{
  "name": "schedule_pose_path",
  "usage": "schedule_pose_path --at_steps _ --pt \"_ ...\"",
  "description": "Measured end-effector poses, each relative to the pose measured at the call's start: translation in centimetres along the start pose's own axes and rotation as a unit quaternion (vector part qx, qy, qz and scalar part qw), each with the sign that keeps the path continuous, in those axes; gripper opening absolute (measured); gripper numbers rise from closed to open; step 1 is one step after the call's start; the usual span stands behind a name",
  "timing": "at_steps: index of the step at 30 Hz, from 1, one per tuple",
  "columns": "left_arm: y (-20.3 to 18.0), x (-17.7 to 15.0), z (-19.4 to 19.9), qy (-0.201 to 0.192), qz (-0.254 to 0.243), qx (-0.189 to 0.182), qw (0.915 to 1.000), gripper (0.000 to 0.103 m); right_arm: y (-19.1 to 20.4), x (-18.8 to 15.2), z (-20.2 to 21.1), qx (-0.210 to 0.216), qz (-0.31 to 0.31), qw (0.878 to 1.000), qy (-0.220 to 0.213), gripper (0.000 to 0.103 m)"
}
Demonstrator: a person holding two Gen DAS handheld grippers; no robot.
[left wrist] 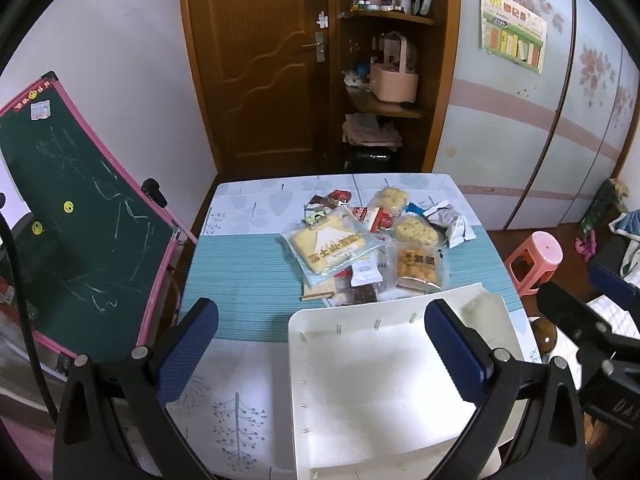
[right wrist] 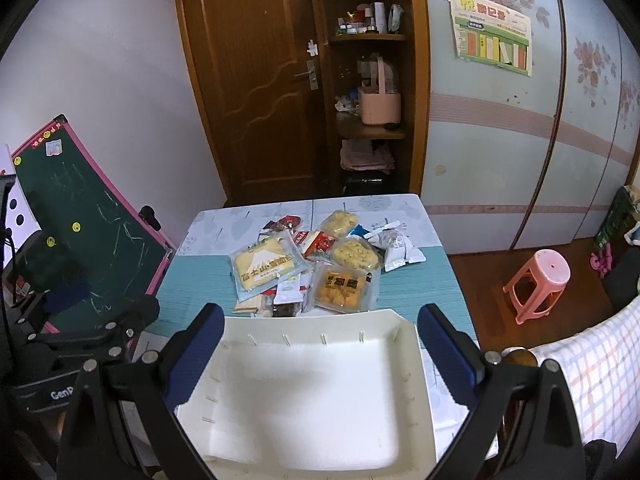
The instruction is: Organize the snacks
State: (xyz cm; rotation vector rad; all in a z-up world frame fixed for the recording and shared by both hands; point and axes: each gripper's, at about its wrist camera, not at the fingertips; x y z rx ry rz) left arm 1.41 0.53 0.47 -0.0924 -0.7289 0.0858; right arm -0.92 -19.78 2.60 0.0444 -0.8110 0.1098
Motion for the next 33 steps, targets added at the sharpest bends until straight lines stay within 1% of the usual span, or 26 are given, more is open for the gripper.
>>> schedule_pose_path --at_steps 4,7,9,12,17,20,21,25,27,31,33 --pt "0.0 0.3 -0.3 0.004 -0.003 -0.005 1.0 0.103 -0.8 0.4 -0.6 0.015 -0.011 1.0 0.01 0.098" --pt "-0.2 0.5 -0.7 0.005 -0.009 -0.01 0.9999 0.103 -0.8 0.8 -0.8 0.014 0.004 1.0 0.015 0.098" --pt "-0.4 0.7 -0.9 0.006 -0.013 -0.017 0.9998 0.103 -0.7 1.0 -0.8 0.01 0.012 1.0 0.014 0.098" --pt "-0.6 0.9 -1.2 0.005 -0.019 -0.023 0.9995 0.103 -0.2 1.4 -0.6 -0.011 0.03 0.999 0.009 0.098" --pt "-1.0 1.6 -1.7 -0.003 -0.034 -0.02 0.9992 0.103 -0.3 2.2 -1.1 -0.002 0.036 0.999 0.012 0.098" --pt "-0.8 2.3 -2.1 -0.007 -0.033 -0.021 0.9992 0.103 -0.5 2.9 -2.0 -0.018 0.036 0.999 0.022 0.098" --pt "-0.7 2.5 -2.1 -0.009 -0.034 -0.023 0.9991 0.103 -0.7 3.1 -2.2 -0.018 0.033 0.999 0.023 0.098" --pt "-0.7 3.1 -1.9 -0.031 -0.042 -0.017 0.9985 0.103 -1.2 3.9 -2.9 -0.012 0.034 0.999 0.024 0.098" --pt "-0.5 3.5 -2.0 -0.04 -0.047 -0.013 0.998 0.103 -1.4 4.3 -3.1 -0.001 0.037 0.999 0.021 0.098" --pt "-0.4 4.5 -2.7 -0.044 -0.058 -0.007 0.9973 0.103 -1.4 5.2 -4.0 0.011 0.055 0.998 0.022 0.098" --pt "-0.5 5.3 -3.8 -0.046 -0.073 -0.005 0.9963 0.103 -1.5 5.7 -5.1 0.019 0.061 0.997 0.032 0.098"
Point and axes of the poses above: each gripper's, at about its wrist camera, not at the fingertips, and z roughly against the way its jaws point, y to its left, x to its top, and after that the axes turned 11 degrees about z, right-handed
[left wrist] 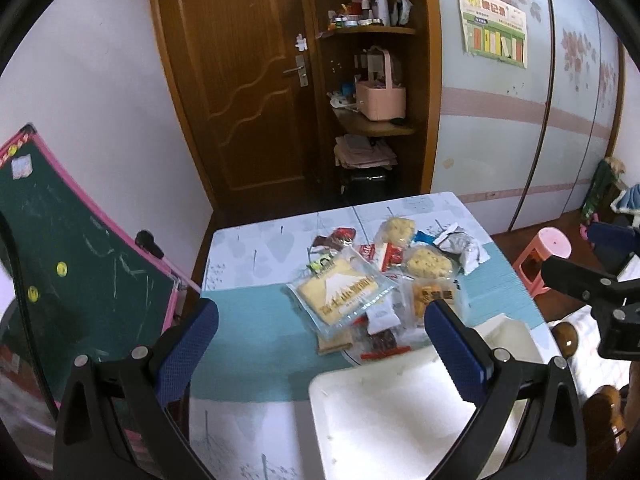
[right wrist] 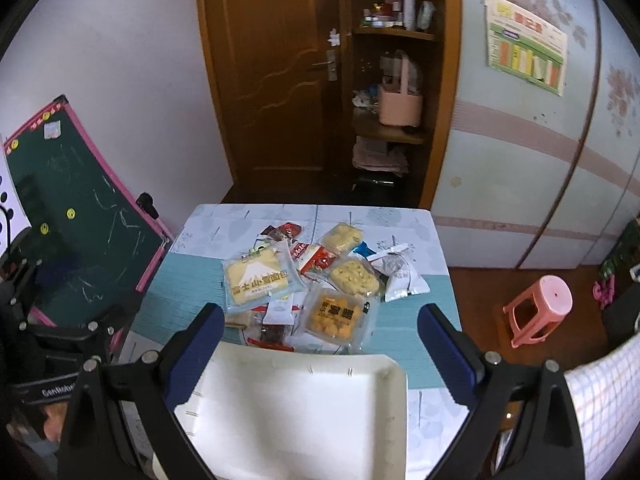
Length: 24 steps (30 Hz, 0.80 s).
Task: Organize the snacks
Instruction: 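Grasp the bread loaf bag with the left tool while the right tool grasps the square cake pack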
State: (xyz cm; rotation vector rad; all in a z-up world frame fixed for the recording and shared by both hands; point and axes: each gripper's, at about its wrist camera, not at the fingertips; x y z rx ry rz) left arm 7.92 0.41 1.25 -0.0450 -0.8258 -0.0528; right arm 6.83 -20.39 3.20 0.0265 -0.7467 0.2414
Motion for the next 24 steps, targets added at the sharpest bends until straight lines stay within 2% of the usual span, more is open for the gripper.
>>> schedule_pose_path --at_steps 4,6,9,10,14,15,18,24 --pt "0.6 1.5 -4.4 0.011 -0.023 0.027 0.9993 0.103 -0.4 0.9 -3.3 0.011 0.011 0.999 0.028 0.098" --pt "1.6 2.3 -7.9 0.049 -0.018 0.028 0.9982 0.103 -0.7 1.2 -5.8 0.014 0.01 0.998 0.054 0.097" --pt "2.9 2.5 -12.2 0.106 -0.001 0.018 0.9942 0.102 -1.6 1.1 -10.2 0.024 0.0 0.995 0.099 0.088" --pt "3.3 2.3 -13.7 0.127 0.004 0.009 0.9918 0.102 -1.9 0.8 -11.6 0.027 -0.005 0.993 0.112 0.085" --pt "4.2 1.4 -18.7 0.181 0.012 -0.004 0.9834 0.101 -3.3 -0.3 -16.8 0.04 -0.032 0.985 0.167 0.083" --pt "4.5 1.0 -20.2 0.204 0.019 -0.017 0.9786 0.101 -3.5 -0.7 -18.1 0.046 -0.039 0.982 0.179 0.083" --pt "4.8 0.5 -23.3 0.241 0.039 -0.036 0.9689 0.101 -4.3 -1.9 -21.6 0.064 -0.067 0.972 0.215 0.083" --pt "5.5 -1.1 -29.1 0.279 0.079 -0.037 0.9562 0.101 -5.2 -3.8 -26.0 0.081 -0.105 0.957 0.258 0.083"
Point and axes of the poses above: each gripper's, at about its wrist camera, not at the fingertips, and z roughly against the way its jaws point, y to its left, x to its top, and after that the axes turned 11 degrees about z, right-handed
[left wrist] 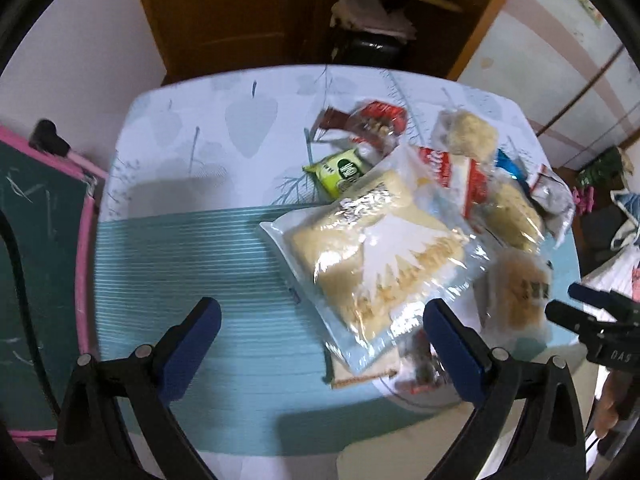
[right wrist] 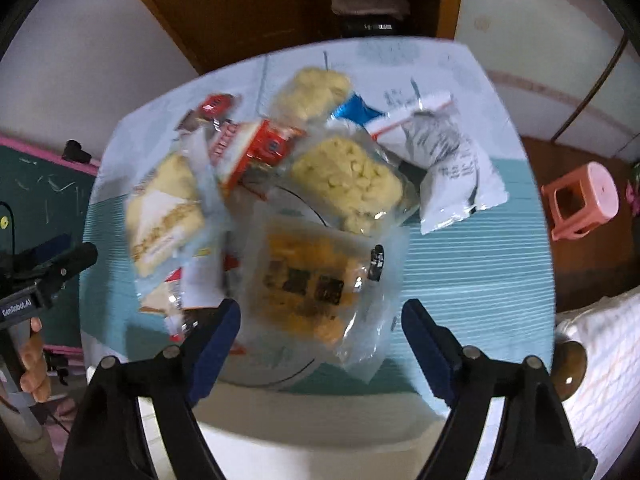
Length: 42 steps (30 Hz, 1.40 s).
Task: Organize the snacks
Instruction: 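Grasp the bread loaf bag with the left tool while the right tool grasps the square cake pack, then lower the bread bag into the tray with the left tool while the right tool drops the cake pack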
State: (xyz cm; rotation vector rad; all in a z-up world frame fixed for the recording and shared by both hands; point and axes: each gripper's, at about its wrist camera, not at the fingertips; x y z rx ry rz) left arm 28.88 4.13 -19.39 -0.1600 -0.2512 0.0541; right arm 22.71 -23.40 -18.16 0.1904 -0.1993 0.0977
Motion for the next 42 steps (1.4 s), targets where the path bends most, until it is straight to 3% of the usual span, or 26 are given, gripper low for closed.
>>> schedule_pose_path --at_steps 8,14,17,21,23,26,28,29,32,33,34,37,42 --pt "0.0 1.1 -4.8 0.03 0.019 0.008 0.9994 0.101 -0.6 0.7 -3.3 0.032 -0.021 0.999 0.036 0.086" --pt "0.7 2.2 -6.5 0.033 0.058 -0.059 0.996 0.103 -0.2 1.2 -3.7 0.025 -0.007 0.999 0.034 0.088" --pt "1.1 2.3 -7.8 0.054 0.077 -0.113 0.9891 0.103 -0.4 1.2 -3.8 0.032 0.001 0.999 0.035 0.089" --pt "0.6 2.5 -8.0 0.054 0.092 -0.137 0.9848 0.102 -0.6 1.1 -4.2 0.043 0.0 0.998 0.034 0.096" --pt "0.3 2.4 -7.8 0.047 0.09 -0.142 0.9847 0.088 -0.2 1.1 -4.6 0.042 0.004 0.999 0.034 0.102" --pt "0.0 2.3 -6.7 0.031 0.089 -0.161 0.9824 0.057 0.8 1.1 -4.8 0.018 0.019 0.999 0.033 0.1" --pt "-0.3 2.2 -5.5 0.012 0.077 -0.154 0.9849 0.037 1.7 1.1 -4.4 0.009 0.039 0.999 0.026 0.086" --pt "-0.7 2.2 -4.9 0.003 0.068 -0.147 0.9868 0.034 1.8 1.1 -4.2 0.001 0.041 0.999 0.023 0.081" --pt "-2.0 1.8 -2.7 -0.03 0.039 -0.113 0.9924 0.024 1.4 1.1 -2.6 0.005 0.036 0.999 0.002 0.051" --pt "-2.2 1.7 -1.9 -0.041 0.035 -0.103 0.9932 0.022 1.2 1.2 -2.1 0.01 0.032 0.999 -0.006 0.031" --pt "-2.6 1.6 -0.9 -0.053 0.033 -0.095 0.9935 0.021 0.8 1.2 -1.3 0.015 0.029 0.999 -0.014 0.019" --pt "-2.8 1.2 1.7 -0.081 0.022 -0.084 0.9929 0.019 0.3 0.9 -0.2 0.023 0.024 0.999 -0.029 0.008" --pt "-3.1 -1.0 7.7 -0.138 -0.014 -0.08 0.9871 0.019 0.7 0.2 2.2 0.026 0.024 0.997 -0.071 0.006"
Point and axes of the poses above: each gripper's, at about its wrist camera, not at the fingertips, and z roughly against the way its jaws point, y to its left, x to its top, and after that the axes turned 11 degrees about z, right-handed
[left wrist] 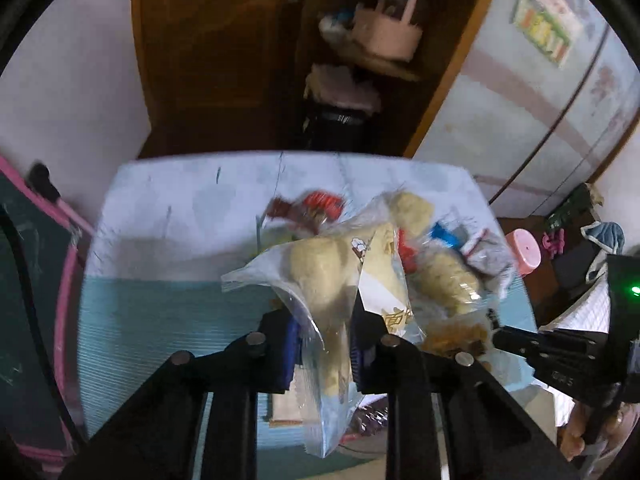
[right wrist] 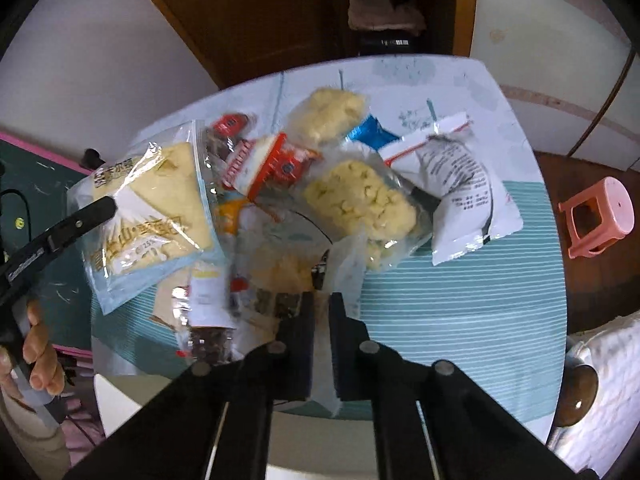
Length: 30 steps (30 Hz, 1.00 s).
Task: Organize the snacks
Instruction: 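Lower the bread bag into the tray with the left tool while the right tool drops the cake pack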
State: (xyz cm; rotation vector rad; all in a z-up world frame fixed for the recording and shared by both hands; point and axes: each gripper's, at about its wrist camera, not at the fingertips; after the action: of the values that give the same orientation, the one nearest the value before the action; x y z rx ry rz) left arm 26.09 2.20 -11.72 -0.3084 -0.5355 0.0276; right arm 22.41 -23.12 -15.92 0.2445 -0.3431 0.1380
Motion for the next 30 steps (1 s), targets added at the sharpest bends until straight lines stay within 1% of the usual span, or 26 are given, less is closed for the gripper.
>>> schedule_pose_path --at_steps 2,4,8,9,10,12,14,16,19,20,23,24,25,26,27,28,29,30 --pt "-0.7 -0.1 2.4 -0.018 -0.012 -0.006 0.9998 0.019 0.1 0.0 1.4 -0.005 0.006 1.0 -0.016 0.006" --pt "-1.6 -0.5 5.9 -0.042 -0.034 -0.006 0.9985 0.019 0.7 -0.3 3.4 -0.009 0.011 0.999 -0.039 0.006" --pt "-2.9 -2.4 12.7 -0.073 -0.073 -0.015 0.9945 0.019 1.8 -1.2 8.9 0.002 0.018 0.995 -0.098 0.006" --pt "-3.1 -3.2 14.1 -0.072 -0.083 -0.018 0.9938 0.019 2.4 -1.9 10.9 0.004 0.024 0.993 -0.118 0.006" --pt "-3.2 -3.9 15.1 -0.067 -0.089 -0.019 0.9936 0.02 3.0 -2.2 12.0 0.006 0.029 0.991 -0.128 0.006" --pt "-3.2 -6.0 17.0 -0.046 -0.102 -0.028 0.9933 0.02 4.0 -3.9 14.4 0.007 0.044 0.989 -0.144 0.006" --pt "-3.1 -8.1 18.0 -0.027 -0.111 -0.035 0.9929 0.02 4.8 -6.1 15.8 0.02 0.053 0.989 -0.138 0.006" --pt "-3.0 -11.1 18.3 0.003 -0.121 -0.038 0.9919 0.02 5.3 -8.5 15.8 0.028 0.059 0.991 -0.118 0.006" --pt "-3.2 -15.0 16.9 0.045 -0.137 -0.034 0.9889 0.02 5.7 -11.4 13.5 0.036 0.062 0.995 -0.072 0.005" --pt "-3.3 -16.0 16.4 0.055 -0.144 -0.033 0.9875 0.02 5.7 -12.3 12.6 0.039 0.063 0.996 -0.058 0.0" --pt "-4.3 -18.9 14.1 0.077 -0.17 -0.012 0.9824 0.021 5.6 -14.0 10.7 0.05 0.057 0.997 -0.035 0.0" --pt "-4.5 -19.7 13.3 0.078 -0.182 0.005 0.9801 0.022 5.5 -14.4 10.3 0.05 0.052 0.997 -0.03 0.0" --pt "-4.8 -20.3 12.3 0.081 -0.198 0.027 0.9765 0.025 5.4 -14.5 9.7 0.039 0.05 0.998 -0.023 0.0" --pt "-5.0 -20.8 11.6 0.085 -0.206 0.04 0.974 0.029 5.4 -14.7 9.4 0.023 0.05 0.998 -0.018 0.0" --pt "-5.1 -21.2 11.1 0.086 -0.21 0.054 0.9723 0.045 5.3 -14.7 9.1 0.003 0.047 0.999 -0.012 0.001" --pt "-5.1 -21.4 10.9 0.081 -0.21 0.065 0.9721 0.067 5.3 -15.0 9.0 -0.007 0.041 0.999 -0.011 0.003" --pt "-5.1 -21.3 10.8 0.073 -0.208 0.069 0.9729 0.077 5.1 -14.9 9.0 -0.011 0.037 0.999 -0.011 0.006" --pt "-5.1 -21.2 11.5 0.048 -0.206 0.071 0.9747 0.088 5.1 -14.9 9.1 -0.014 0.033 0.999 -0.015 0.017"
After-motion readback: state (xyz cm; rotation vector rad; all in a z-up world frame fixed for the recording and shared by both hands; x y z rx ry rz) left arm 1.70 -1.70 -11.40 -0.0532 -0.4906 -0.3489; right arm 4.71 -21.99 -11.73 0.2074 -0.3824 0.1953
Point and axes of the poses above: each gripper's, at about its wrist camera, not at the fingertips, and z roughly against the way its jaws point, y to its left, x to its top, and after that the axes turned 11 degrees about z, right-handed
